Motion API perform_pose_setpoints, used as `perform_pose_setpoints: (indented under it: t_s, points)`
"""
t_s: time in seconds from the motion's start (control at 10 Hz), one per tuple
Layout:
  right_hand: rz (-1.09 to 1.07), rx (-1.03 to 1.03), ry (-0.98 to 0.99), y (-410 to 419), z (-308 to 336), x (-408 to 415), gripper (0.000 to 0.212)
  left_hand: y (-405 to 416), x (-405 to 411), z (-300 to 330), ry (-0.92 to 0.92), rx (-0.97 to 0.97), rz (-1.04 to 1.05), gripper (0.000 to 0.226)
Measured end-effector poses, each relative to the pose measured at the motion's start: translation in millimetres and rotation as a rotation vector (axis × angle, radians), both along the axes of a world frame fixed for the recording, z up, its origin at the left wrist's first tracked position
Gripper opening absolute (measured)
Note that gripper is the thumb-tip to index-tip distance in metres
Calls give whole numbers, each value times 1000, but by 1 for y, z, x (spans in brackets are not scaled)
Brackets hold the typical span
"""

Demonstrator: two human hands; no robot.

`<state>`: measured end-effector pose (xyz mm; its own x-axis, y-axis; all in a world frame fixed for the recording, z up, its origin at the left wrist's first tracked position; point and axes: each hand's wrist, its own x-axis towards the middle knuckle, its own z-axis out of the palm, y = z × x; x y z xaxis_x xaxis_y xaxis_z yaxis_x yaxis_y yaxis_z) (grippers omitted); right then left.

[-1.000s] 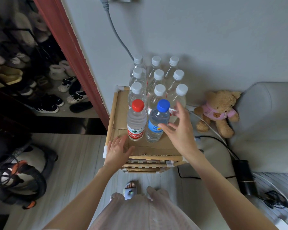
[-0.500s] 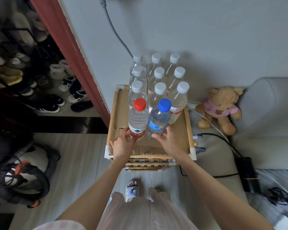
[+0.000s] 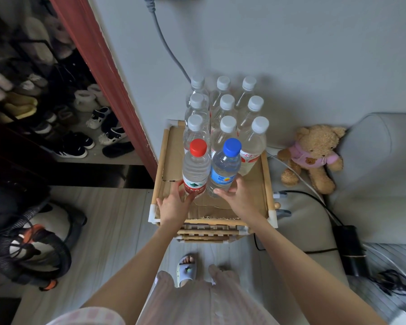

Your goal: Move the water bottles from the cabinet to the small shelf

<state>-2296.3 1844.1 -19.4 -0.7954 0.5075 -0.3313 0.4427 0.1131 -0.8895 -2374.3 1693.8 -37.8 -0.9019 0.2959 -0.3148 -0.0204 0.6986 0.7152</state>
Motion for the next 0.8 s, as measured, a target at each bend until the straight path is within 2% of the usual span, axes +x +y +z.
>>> perform_pose_setpoints:
  t_s: [0.3, 0.4, 0.5, 0.6, 0.7, 0.8]
  points:
    - [-19, 4, -7, -2, 2, 0, 61, 0, 1, 4, 2, -33, -26, 47]
    - [-19, 16, -21, -3, 2, 1, 65, 0, 4, 7, 5, -28, -41, 52]
    - [-19, 22, -40, -4, 1, 3, 69, -4, 12, 7, -19, 38, -102, 67]
    - [6, 2, -63, -3, 4, 6, 81, -17, 17, -5, 74, -40, -232, 71]
    - [27, -6, -102, 0, 3, 12, 91, -36, 16, -27, 246, -271, -397, 69]
    - [-54, -52, -117, 12, 5, 24, 92, -42, 17, -39, 347, -357, -469, 88]
